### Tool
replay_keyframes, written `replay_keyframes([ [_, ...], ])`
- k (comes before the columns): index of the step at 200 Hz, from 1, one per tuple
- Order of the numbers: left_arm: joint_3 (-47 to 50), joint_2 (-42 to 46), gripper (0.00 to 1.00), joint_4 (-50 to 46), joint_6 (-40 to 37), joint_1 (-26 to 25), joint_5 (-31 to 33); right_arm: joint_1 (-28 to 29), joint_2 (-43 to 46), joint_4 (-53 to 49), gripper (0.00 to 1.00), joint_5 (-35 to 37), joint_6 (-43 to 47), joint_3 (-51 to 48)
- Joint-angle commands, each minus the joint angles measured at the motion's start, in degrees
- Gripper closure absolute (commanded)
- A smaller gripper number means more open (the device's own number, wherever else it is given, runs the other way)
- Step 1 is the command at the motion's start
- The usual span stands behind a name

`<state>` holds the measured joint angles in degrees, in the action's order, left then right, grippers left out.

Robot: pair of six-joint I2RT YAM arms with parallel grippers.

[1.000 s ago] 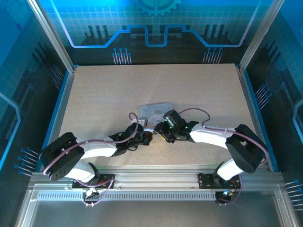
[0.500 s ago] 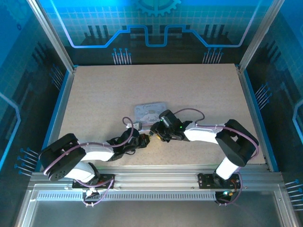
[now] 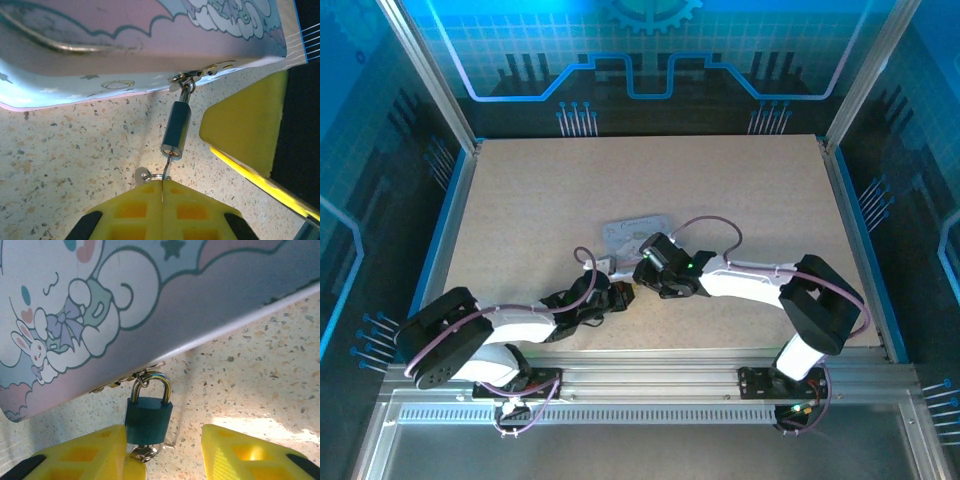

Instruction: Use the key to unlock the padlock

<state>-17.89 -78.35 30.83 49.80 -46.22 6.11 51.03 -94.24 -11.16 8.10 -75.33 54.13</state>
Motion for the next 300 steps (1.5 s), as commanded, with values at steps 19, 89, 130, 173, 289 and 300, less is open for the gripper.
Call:
replay_keyframes([
  [19, 1.3, -0.5, 1.0, 3.2, 0.0, 0.5, -1.1, 0.9, -3.9, 0.0, 0.56, -2.3, 0.5, 2.7],
  [89, 2.9, -3.7, 1.0, 9.6, 2.2, 0.5, -2.3, 0.5, -6.3, 3.3, 0.63, -5.2, -2.0, 2.2],
  [130, 3.5, -2.7, 1.0, 9.3, 1.7, 0.5, -2.0, -0.5, -6.4, 2.2, 0.83, -5.1, -1.1, 2.8],
  [173, 3.5, -0.4, 1.0, 7.5, -1.3, 0.6, -1.2, -0.7, -5.4, 0.8, 0.92, -4.8, -0.7, 3.0],
  [289, 6.9, 3.4, 0.57, 14.8, -9.3, 7.2, -13.3, -2.0, -3.4, 3.1, 0.97, -8.7, -3.3, 2.3],
  [300, 6.9, 2.4, 0.58, 17.1, -9.7, 7.7, -15.3, -2.0, -3.3, 3.5, 0.97, -9.1, -3.6, 2.4],
])
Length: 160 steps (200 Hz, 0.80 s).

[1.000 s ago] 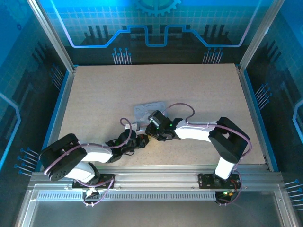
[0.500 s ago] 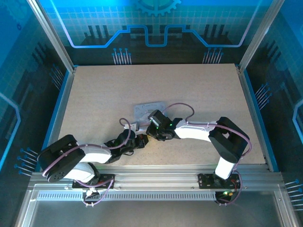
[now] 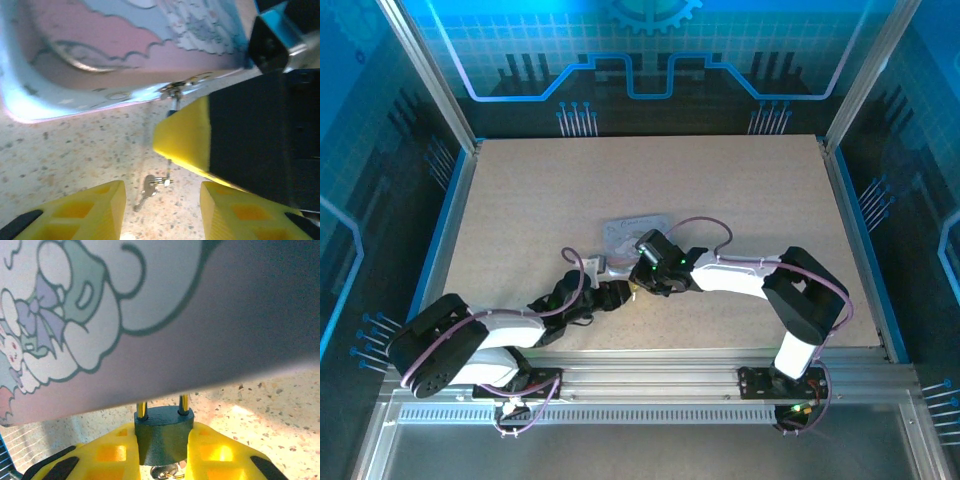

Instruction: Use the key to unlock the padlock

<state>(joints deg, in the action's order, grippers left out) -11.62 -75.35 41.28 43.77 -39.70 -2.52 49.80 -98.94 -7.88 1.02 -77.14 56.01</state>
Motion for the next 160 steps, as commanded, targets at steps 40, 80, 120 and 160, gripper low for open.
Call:
replay_keyframes([
  [40, 0.8, -6.9, 0.64, 14.5, -2.7, 2.5, -10.8, -1.0, 2.2, 0.6, 1.0, -2.6, -3.0, 0.3],
  [80, 1.0, -11.0, 0.67, 20.1, -1.9, 3.4, -11.0, -1.4, 3.2, 0.6, 1.0, -3.0, -3.3, -0.1],
  [120, 0.7, -14.1, 0.71, 24.1, -1.7, 3.5, -10.9, -1.5, 3.4, 0.7, 1.0, -3.7, -3.5, -0.2],
  [160, 0.5, -15.2, 0.83, 24.8, -1.8, 3.5, -10.4, -1.9, 3.5, 1.1, 1.0, -4.4, -3.7, -0.2],
])
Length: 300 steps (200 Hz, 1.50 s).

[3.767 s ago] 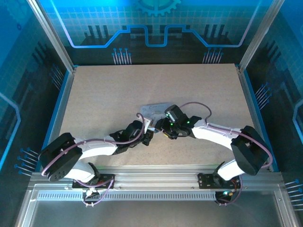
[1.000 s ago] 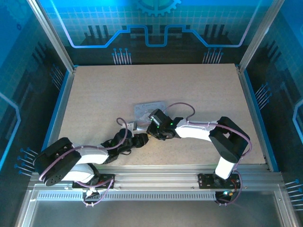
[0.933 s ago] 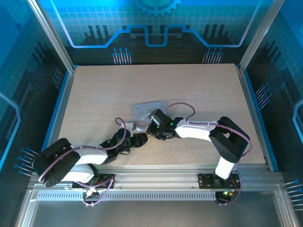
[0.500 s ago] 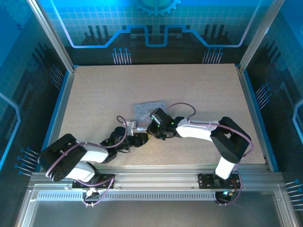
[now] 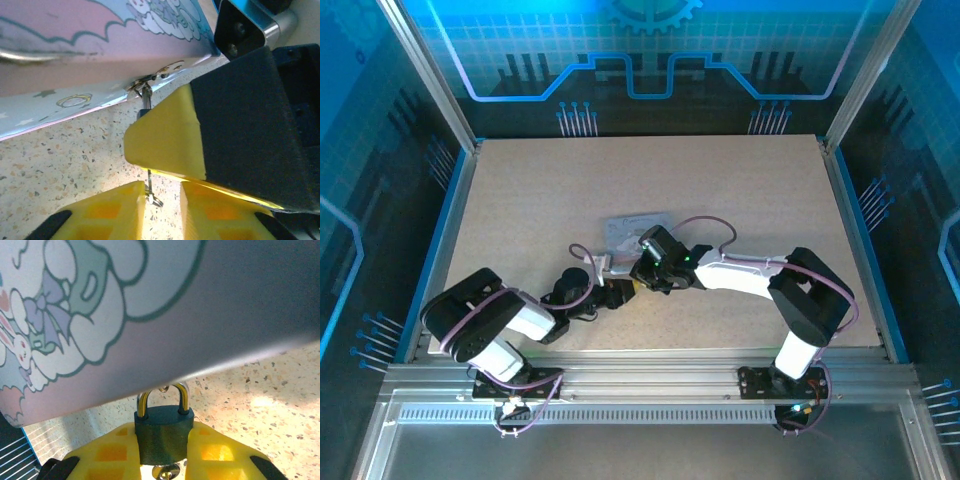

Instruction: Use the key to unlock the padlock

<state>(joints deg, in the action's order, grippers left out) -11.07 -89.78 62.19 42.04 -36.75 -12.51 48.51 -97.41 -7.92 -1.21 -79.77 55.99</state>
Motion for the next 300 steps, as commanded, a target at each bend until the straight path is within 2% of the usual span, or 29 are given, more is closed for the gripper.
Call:
replay_keyframes([
  [1, -0.1, -0.7, 0.84, 3.8, 0.0, 0.6, -0.4, -0.5, 2.0, 1.2, 1.0, -2.2, -1.1, -0.2],
  [28, -0.5, -0.7, 1.0, 2.5, -0.8, 0.6, 0.4, -0.6, 2.2, 1.2, 1.0, -2.4, -1.3, -0.3],
  [60, -1.1, 0.5, 1.0, 0.5, -2.6, 0.6, 2.0, -0.9, 2.6, 0.8, 1.0, -2.7, -1.4, -0.3],
  [90, -2.6, 4.8, 1.0, -6.6, -7.6, 0.2, 3.9, -1.2, 2.7, 0.0, 1.0, -3.8, -1.4, 0.3],
  [110, -4.6, 9.2, 1.0, -15.1, -13.6, -0.9, 6.2, -1.6, 2.8, -1.6, 1.0, -4.6, -1.0, 1.4],
  [129, -6.8, 13.6, 1.0, -24.1, -22.9, -3.1, 10.2, -1.9, 2.7, -3.3, 1.0, -5.2, -0.3, 2.7],
  [143, -7.1, 14.9, 1.0, -27.3, -27.9, -4.1, 12.0, -2.0, 2.4, -4.0, 1.0, -5.8, 0.0, 3.5],
  [190, -6.5, 12.9, 1.0, -26.6, -35.7, -5.3, 14.2, -2.3, 2.0, -5.1, 1.0, -7.5, 0.6, 4.8],
  [246, -8.3, 9.5, 1.0, -25.3, -46.5, -10.9, 23.0, -2.7, 0.7, -7.7, 1.0, -9.0, 2.3, 6.8],
  [300, -7.5, 9.0, 1.0, -25.1, -44.0, -11.1, 23.9, -2.8, -0.3, -8.2, 1.0, -9.3, 3.9, 7.5],
])
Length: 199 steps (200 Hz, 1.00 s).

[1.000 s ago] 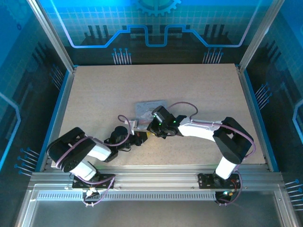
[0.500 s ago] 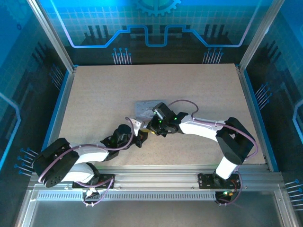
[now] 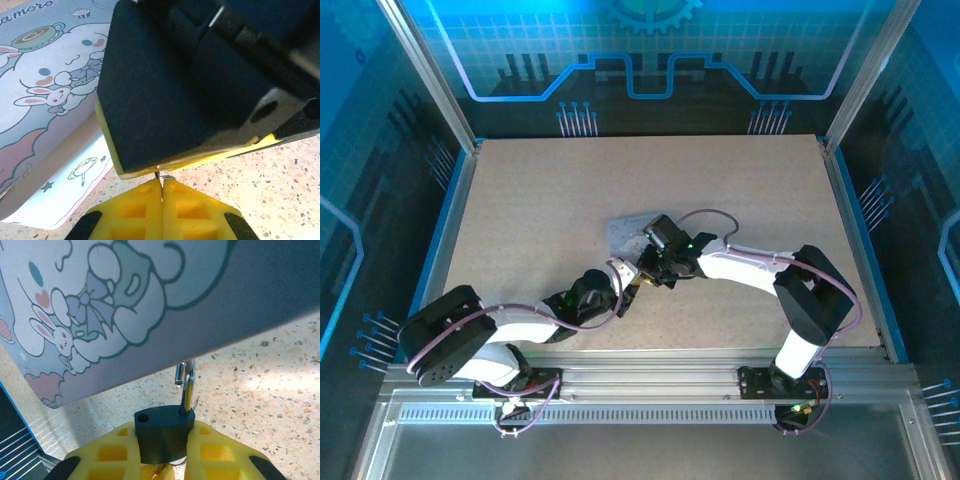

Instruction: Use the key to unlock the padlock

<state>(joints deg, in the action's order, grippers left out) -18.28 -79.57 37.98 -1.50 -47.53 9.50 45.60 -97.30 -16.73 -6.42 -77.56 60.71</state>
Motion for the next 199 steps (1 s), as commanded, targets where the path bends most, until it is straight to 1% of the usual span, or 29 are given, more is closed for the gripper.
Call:
replay_keyframes([
  [1, -0.3, -1.2, 1.0, -0.9, -0.4, -0.3, 1.8, 0.1, -0.4, 0.6, 1.0, -4.1, 1.7, 2.8],
  [5, -0.2, -1.2, 1.0, -1.0, 0.2, -0.3, 1.8, 0.0, -0.5, 0.3, 1.0, -4.1, 1.8, 2.9],
  [25, -0.2, -2.4, 1.0, -1.4, 2.8, -0.2, 2.1, 0.2, -0.3, -0.1, 0.7, -3.8, 2.3, 2.7],
  [35, -0.2, -3.5, 1.0, -1.3, 3.9, -0.2, 2.1, 0.3, 0.4, -0.6, 0.59, -3.1, 2.5, 2.4],
  [45, -0.2, -4.5, 1.0, -1.2, 4.9, -0.2, 2.0, 0.4, 1.4, -1.5, 0.52, -1.9, 3.0, 2.2],
  [58, -0.3, -5.9, 1.0, -1.1, 6.1, -0.1, 2.0, 0.4, 3.0, -2.6, 0.47, -0.3, 3.5, 1.6],
  [82, -0.7, -7.3, 1.0, -1.0, 7.7, -0.1, 1.9, 0.3, 6.1, -4.6, 0.45, 2.2, 4.2, -0.1],
  [127, -0.8, -8.1, 1.0, -1.3, 9.3, 0.0, 2.0, 0.1, 10.1, -4.8, 0.45, 4.6, 3.3, -4.1],
  [164, -0.6, -7.7, 1.0, -1.8, 10.1, 0.0, 2.2, 0.8, 9.9, -3.4, 0.48, 4.9, 2.8, -5.0],
  [199, -0.5, -7.1, 1.0, -2.1, 10.3, 0.0, 2.3, 1.7, 7.3, -2.1, 0.51, 4.2, 2.4, -4.0],
])
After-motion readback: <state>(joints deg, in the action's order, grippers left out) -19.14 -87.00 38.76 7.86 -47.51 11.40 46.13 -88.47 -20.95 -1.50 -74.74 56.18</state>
